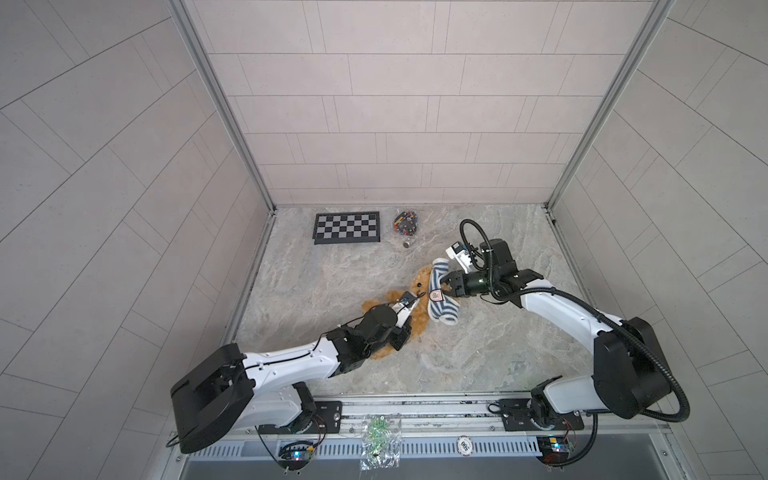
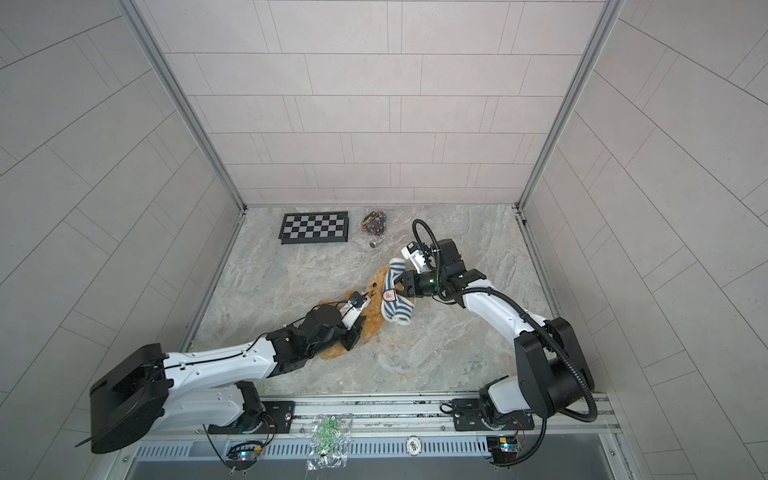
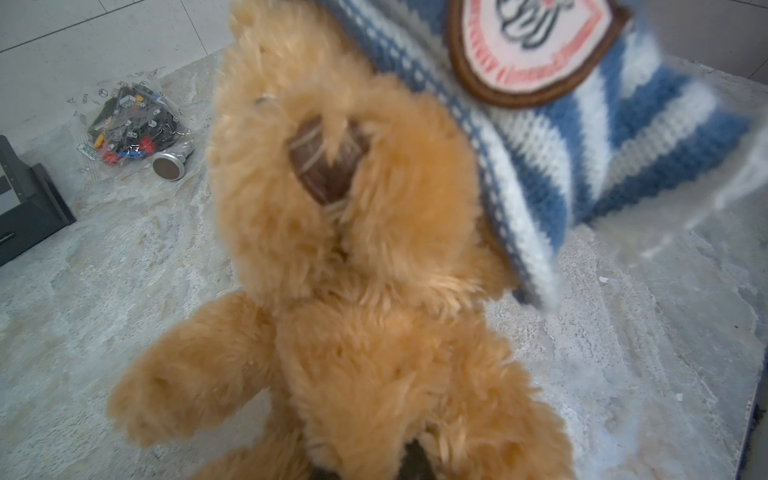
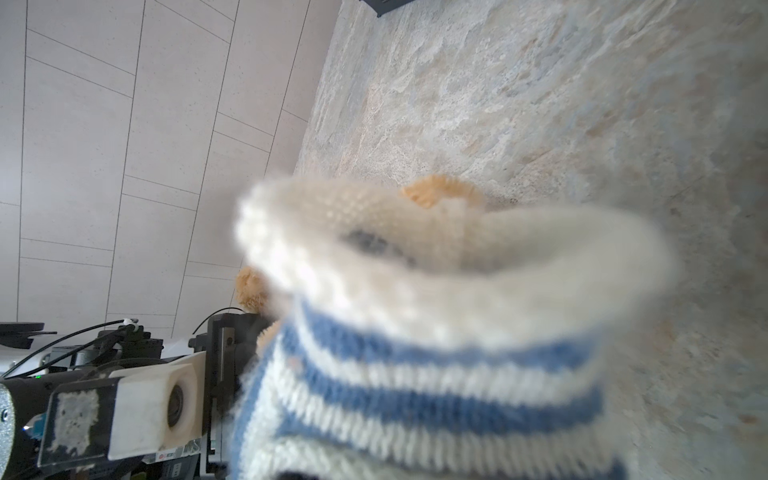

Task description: Dress the teddy bear

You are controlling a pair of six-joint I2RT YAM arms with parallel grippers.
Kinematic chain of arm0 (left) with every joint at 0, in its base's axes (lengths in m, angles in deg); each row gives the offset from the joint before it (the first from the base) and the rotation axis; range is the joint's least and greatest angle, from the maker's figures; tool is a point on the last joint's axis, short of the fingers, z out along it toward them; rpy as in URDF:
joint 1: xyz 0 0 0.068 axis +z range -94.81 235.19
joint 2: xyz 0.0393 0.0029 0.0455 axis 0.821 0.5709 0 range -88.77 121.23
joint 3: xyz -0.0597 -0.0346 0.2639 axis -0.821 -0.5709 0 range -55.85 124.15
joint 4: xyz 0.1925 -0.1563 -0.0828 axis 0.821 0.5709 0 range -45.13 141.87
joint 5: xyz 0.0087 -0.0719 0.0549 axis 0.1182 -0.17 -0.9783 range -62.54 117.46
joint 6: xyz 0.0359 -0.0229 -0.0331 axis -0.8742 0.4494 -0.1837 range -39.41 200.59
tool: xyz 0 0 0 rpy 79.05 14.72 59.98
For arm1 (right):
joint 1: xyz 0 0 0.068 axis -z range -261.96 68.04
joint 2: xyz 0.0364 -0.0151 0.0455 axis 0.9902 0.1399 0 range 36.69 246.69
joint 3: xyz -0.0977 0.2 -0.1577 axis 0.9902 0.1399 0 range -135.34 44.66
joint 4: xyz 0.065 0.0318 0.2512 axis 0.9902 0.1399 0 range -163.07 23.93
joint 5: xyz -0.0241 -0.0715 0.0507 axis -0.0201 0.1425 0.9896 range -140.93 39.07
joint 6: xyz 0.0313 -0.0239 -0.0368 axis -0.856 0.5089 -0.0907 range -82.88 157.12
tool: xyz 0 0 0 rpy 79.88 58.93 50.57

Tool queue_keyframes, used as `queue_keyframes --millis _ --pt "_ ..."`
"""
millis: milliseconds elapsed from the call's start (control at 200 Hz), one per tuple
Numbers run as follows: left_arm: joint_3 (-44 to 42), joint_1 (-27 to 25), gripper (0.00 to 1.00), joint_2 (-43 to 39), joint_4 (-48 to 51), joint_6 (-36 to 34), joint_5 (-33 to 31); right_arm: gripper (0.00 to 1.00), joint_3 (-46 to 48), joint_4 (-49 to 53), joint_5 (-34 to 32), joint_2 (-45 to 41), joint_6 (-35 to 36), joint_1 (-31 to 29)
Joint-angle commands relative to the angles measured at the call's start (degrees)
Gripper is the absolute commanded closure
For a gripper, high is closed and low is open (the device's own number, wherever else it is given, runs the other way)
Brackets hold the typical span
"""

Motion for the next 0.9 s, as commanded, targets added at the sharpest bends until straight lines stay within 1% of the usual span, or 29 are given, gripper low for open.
queue_keyframes --millis 0,160,205,235,320,340,410,461,541,636,766,836,896 --pt "0.54 -0.33 1.0 -1.12 -3.3 -0.82 -0.41 0.77 -1.22 -1.26 3.24 0.08 -0.44 -1.61" --pt "0.49 0.77 1.0 -0.75 -3.68 1.75 -0.16 1.0 -1.2 -1.07 3.58 -1.35 -0.13 -1.61" --pt "0.74 1.53 0.99 -0.55 -3.23 2.55 0.65 1.0 -1.12 -0.87 3.1 -1.95 0.53 -1.45" --pt "0.79 1.97 0.93 -0.46 -3.01 3.13 1.22 1.0 -1.17 -0.77 2.54 -2.44 1.1 -1.22" --pt "1.27 3.32 0.65 -0.71 -1.91 5.52 3.93 1.0 -1.35 -0.58 -0.7 -3.9 2.76 -0.95" --pt "1.42 3.72 0.6 -0.93 -1.37 6.18 4.48 1.0 -1.43 -0.58 -1.6 -4.23 3.13 -0.99" --pt "1.39 5.34 0.49 -2.73 0.29 8.97 6.82 1.0 -2.4 0.27 -3.74 -5.49 5.21 -1.0" --pt "1.38 6.77 0.44 -4.42 2.12 10.8 8.61 1.0 -3.75 2.62 -5.1 -6.63 8.37 -0.99" --pt "0.93 9.29 0.4 -7.94 5.14 13.59 11.48 1.0 -6.53 7.94 -8.54 -8.54 14.76 -1.2" --pt "0.66 13.72 0.4 -12.94 8.68 17.5 15.67 1.0 -9.18 13.78 -14.13 -10.28 22.93 -2.27" --pt "3.77 19.98 0.46 -18.16 11.7 23.69 23.45 1.0 -9.81 15.91 -19.18 -11.97 30.74 -4.97" --pt "8.53 20.93 0.49 -17.76 14.32 25.8 26.57 1.0 -9.15 15.09 -21.38 -12.85 33.41 -6.79" --pt "13.1 20.94 0.53 -16.0 15.97 27.77 28.86 1.0 -8.59 14.6 -23.23 -13.57 35.79 -8.82"
